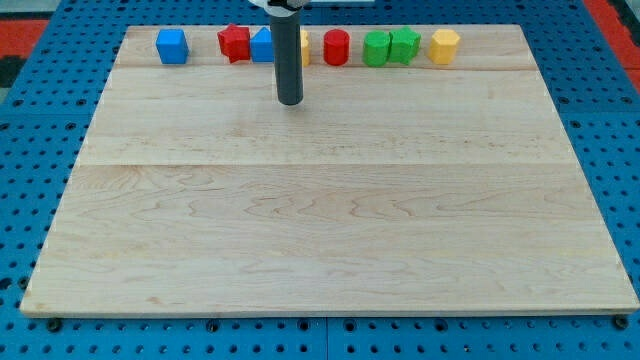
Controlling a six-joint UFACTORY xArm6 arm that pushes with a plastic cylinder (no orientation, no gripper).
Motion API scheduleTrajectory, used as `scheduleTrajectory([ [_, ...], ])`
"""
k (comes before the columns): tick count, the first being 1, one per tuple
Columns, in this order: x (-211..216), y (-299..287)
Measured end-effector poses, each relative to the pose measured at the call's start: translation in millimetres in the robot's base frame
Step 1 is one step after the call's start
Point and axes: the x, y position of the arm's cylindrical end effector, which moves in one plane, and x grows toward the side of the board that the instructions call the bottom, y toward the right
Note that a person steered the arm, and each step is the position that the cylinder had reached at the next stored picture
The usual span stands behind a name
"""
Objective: Move yellow hexagon slightly left along with green star and green circle
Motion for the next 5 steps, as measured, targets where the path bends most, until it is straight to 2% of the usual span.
scheduleTrajectory([
  [5, 4.3, -0.7],
])
